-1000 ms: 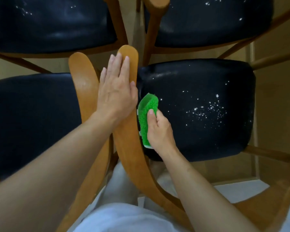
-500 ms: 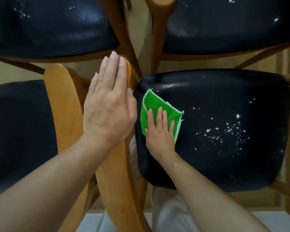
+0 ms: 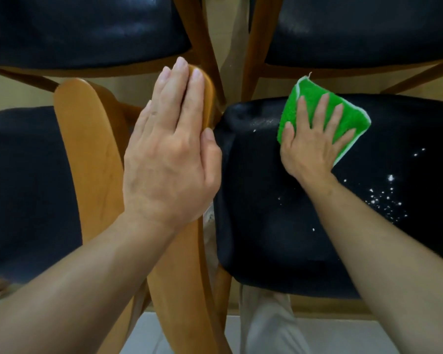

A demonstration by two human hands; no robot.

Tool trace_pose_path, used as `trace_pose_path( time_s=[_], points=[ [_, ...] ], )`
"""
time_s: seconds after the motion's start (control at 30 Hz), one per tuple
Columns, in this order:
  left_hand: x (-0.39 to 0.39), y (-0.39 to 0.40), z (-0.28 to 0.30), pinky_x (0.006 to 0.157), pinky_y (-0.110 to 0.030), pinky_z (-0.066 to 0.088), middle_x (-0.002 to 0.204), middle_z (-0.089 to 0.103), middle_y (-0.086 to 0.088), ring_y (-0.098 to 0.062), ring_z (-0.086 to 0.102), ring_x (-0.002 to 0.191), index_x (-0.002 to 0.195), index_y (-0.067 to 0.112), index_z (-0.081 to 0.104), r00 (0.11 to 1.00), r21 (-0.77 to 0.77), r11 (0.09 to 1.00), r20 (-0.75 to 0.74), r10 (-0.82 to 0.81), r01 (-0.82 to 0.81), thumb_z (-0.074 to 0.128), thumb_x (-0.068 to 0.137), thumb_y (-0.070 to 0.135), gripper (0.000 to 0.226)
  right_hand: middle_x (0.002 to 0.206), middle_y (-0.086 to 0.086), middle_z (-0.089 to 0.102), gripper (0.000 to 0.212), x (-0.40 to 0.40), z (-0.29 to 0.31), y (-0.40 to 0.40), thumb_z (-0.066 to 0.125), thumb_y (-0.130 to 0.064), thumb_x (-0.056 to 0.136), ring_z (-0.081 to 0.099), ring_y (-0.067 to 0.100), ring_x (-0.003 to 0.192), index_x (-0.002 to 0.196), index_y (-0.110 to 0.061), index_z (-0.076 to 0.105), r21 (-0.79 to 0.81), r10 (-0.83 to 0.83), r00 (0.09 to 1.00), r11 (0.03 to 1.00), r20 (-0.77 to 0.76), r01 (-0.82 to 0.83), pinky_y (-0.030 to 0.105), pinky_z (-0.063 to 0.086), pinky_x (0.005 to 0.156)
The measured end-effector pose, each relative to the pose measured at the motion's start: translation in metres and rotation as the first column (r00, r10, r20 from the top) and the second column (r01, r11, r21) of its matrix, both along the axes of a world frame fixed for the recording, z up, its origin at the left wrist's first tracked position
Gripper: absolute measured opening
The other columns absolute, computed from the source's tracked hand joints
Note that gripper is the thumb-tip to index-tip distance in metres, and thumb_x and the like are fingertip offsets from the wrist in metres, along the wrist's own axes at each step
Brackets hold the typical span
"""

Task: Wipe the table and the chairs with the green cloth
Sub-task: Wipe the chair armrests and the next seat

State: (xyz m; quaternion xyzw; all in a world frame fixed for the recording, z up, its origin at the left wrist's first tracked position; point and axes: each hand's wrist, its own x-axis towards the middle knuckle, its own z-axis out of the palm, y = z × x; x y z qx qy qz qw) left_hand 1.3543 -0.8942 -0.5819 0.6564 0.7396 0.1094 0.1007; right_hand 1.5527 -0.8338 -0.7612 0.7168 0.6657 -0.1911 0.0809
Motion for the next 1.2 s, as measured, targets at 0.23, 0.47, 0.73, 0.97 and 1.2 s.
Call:
trace_pose_path(
  time_s=[0.23,0.47,0.73,0.97,1.2],
  points=[
    [0.001,0.001,0.002,0.115,-0.037,0.023,0.156,0.028,-0.018,-0.027,0.023,0.144,0.148,0.001,0.029,0.999,-0.01,1.0,-0.038,-0.006,0.006,0.042,0.096,0.024,0.058,0.162,0.005,0.005,0.066,-0.05,0.013,-0.136,0.038,-0.051,0.091,0.009,0.04,0.146,0.151,-0.037,0.014,-0.066,0.399,0.914,0.912,-0.073,-0.404,0.075,0.001,0.104],
    [0.001,0.001,0.001,0.115,-0.033,0.019,0.155,0.029,-0.018,-0.026,0.022,0.144,0.148,0.001,0.029,0.999,-0.013,1.0,-0.044,-0.01,0.01,0.042,0.096,0.024,0.059,0.161,-0.004,0.011,0.067,-0.029,0.009,-0.118,0.03,-0.055,0.089,0.019,0.035,0.145,0.152,-0.035,0.019,-0.055,0.433,0.897,0.897,-0.095,-0.439,0.07,0.01,0.107],
    [0.003,0.002,0.002,0.115,-0.028,0.015,0.156,0.028,-0.017,-0.027,0.023,0.145,0.149,0.002,0.028,0.999,-0.03,1.0,-0.05,0.0,-0.002,0.043,0.096,0.024,0.059,0.162,0.008,-0.005,0.059,-0.072,0.004,0.011,0.024,-0.051,0.097,-0.014,0.051,0.141,0.152,-0.039,0.007,-0.088,-0.115,0.993,0.99,-0.021,0.113,0.082,-0.008,0.094],
    [0.003,0.002,0.004,0.113,-0.032,0.019,0.155,0.029,-0.017,-0.026,0.022,0.144,0.148,0.002,0.029,0.999,-0.047,0.999,-0.046,0.006,-0.009,0.043,0.096,0.025,0.059,0.161,-0.007,-0.016,0.059,-0.061,0.01,-0.042,0.022,-0.054,0.099,-0.019,0.034,0.145,0.148,-0.049,-0.01,-0.091,0.454,0.883,0.88,-0.12,-0.466,0.067,-0.016,0.105],
    [0.004,0.002,0.005,0.113,-0.031,0.018,0.155,0.029,-0.017,-0.026,0.023,0.144,0.148,0.002,0.029,0.999,-0.055,0.998,-0.039,0.005,-0.007,0.041,0.096,0.026,0.058,0.161,0.001,0.017,0.054,0.065,0.003,0.049,0.022,-0.048,0.099,0.008,0.03,0.148,0.151,-0.034,0.022,-0.034,-0.019,0.999,0.999,0.048,0.021,0.065,0.006,0.113]
  ],
)
